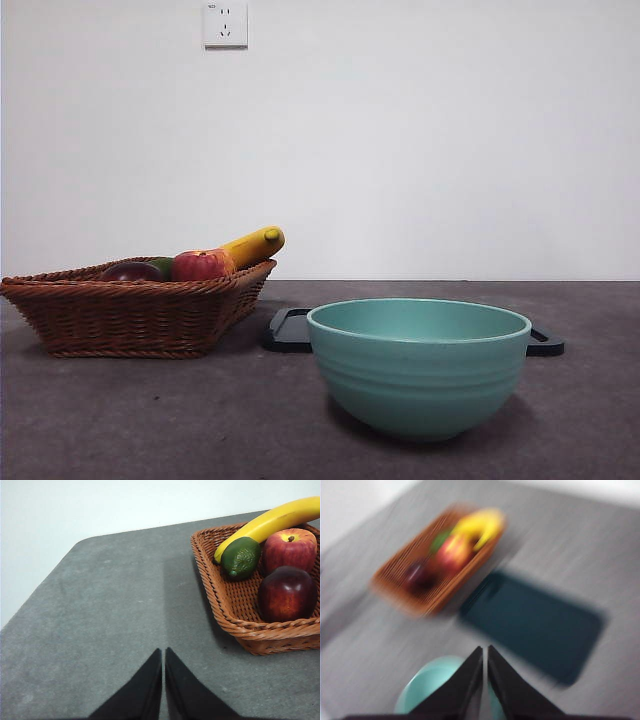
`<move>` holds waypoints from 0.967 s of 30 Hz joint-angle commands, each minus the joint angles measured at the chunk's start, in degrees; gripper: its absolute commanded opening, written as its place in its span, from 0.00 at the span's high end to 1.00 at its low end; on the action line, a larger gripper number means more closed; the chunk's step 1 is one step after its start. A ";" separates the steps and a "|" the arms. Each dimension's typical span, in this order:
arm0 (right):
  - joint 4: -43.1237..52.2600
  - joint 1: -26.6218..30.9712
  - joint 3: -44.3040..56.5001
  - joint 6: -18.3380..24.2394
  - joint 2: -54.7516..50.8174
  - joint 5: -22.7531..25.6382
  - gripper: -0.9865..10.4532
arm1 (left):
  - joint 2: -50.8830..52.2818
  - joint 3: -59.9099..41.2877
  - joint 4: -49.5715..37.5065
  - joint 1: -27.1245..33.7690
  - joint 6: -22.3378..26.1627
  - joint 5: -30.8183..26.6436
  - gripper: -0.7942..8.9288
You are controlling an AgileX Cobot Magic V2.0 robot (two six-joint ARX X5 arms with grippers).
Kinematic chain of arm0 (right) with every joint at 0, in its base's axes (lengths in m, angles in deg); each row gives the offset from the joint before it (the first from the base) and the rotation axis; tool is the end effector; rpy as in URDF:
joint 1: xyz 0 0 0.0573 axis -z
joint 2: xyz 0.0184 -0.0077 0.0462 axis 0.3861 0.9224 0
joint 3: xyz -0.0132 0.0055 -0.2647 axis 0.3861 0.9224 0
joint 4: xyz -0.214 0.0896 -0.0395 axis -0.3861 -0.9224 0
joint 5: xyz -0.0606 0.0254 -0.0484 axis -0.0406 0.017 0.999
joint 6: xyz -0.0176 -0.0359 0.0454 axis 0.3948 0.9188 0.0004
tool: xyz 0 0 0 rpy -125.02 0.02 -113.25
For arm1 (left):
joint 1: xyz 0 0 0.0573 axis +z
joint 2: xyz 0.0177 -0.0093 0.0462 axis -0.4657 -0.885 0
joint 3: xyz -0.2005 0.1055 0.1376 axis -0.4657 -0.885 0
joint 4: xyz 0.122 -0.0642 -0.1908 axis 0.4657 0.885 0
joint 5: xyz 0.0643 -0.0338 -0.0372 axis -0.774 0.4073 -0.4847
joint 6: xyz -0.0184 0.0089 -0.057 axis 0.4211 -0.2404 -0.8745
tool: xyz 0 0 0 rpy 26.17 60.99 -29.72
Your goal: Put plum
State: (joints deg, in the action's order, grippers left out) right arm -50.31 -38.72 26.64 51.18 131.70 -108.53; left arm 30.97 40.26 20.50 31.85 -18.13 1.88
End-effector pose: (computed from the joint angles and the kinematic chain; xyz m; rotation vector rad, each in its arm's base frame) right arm 0.1190 0.0477 0.3661 0.0336 0.4696 0.5962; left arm 0.0858 0.0042 0.1548 0.1590 0.1804 0.0067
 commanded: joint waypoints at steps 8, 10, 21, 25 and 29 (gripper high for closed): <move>29.79 21.16 27.82 5.33 -18.29 4.50 0.91 | 0.13 -0.59 1.86 0.02 -0.20 -0.02 0.91; 33.79 22.49 32.96 5.33 -21.55 5.88 0.91 | 0.13 -0.59 1.84 0.02 -0.17 -0.02 0.91; 44.54 23.17 52.68 4.70 -36.04 9.03 0.91 | 0.13 -0.59 1.86 0.02 -0.20 -0.02 0.91; 45.07 23.17 57.09 4.55 -40.04 9.07 0.91 | 0.13 -0.59 1.86 0.02 -0.20 -0.02 0.91; 45.22 23.17 59.78 4.20 -42.18 9.07 0.91 | 0.13 -0.59 1.86 0.02 -0.20 -0.02 0.91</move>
State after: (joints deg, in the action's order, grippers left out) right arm -5.70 -15.64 86.05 55.63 89.87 -99.73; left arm 30.97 40.26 20.50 31.85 -18.13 1.88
